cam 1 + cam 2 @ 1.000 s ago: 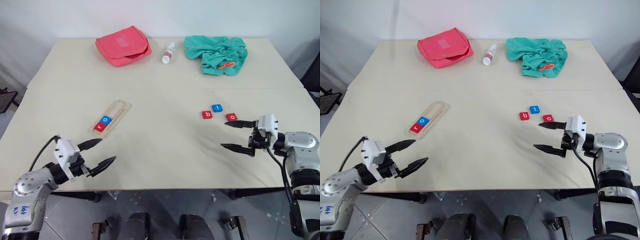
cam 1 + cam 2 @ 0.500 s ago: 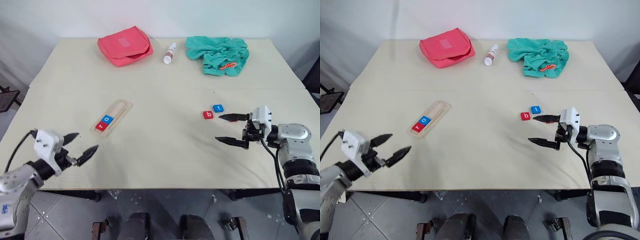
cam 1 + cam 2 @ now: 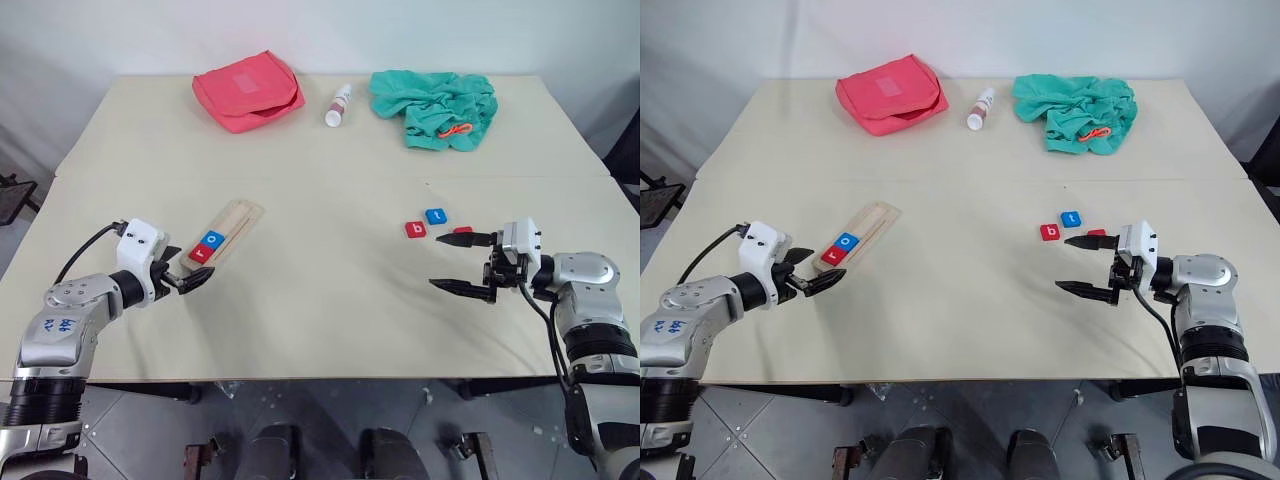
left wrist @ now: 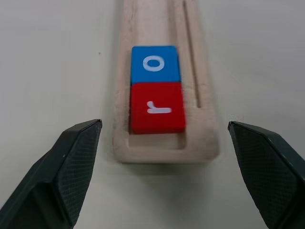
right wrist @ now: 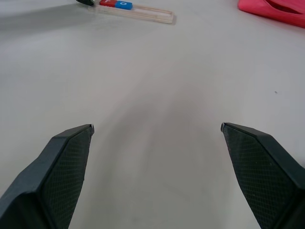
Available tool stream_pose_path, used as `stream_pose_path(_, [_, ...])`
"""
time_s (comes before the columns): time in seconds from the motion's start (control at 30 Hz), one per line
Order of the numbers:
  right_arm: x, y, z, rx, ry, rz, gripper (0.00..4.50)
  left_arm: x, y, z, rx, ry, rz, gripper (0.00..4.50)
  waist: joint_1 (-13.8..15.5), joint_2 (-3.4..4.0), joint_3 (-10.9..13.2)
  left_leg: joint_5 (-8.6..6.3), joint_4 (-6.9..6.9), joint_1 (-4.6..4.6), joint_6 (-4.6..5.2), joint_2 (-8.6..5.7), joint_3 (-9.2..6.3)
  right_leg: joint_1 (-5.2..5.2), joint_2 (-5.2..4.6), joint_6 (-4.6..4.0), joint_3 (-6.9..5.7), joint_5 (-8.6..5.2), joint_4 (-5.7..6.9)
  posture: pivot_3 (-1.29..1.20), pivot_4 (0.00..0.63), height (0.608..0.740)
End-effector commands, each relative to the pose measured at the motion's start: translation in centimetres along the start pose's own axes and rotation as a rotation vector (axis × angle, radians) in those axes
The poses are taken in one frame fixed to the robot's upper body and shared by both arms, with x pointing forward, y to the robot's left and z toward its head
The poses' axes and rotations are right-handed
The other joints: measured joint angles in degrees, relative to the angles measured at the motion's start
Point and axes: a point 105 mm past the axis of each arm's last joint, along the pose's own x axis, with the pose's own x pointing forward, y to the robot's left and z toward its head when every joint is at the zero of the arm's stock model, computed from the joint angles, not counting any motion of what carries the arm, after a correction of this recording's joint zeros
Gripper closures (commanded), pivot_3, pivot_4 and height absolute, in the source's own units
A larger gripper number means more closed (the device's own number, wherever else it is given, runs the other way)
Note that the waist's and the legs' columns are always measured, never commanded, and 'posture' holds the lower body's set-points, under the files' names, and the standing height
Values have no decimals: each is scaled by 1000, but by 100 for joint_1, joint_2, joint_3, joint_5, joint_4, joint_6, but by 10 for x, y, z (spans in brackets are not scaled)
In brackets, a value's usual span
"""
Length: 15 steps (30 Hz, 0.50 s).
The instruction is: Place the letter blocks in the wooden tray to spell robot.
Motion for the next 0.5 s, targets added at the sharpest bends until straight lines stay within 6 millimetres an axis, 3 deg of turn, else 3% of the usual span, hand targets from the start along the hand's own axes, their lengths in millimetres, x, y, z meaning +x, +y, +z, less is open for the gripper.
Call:
stream_pose_path(0.03, [-10, -1, 9, -45, -11, -6, 35, 6, 2, 3, 32, 11, -4, 0, 1, 0, 0, 0, 0, 0, 0, 0, 1, 0, 0, 0, 0, 0, 1, 0, 150, 740])
stream_pose_path(0.5, [-10, 0, 11, -56, -14, -18, 35, 28, -3, -6, 31, 109, -67, 0, 50, 1, -1, 2, 16, 4, 4, -16, -9, 1, -17, 0, -1, 0, 39, 0, 150, 740])
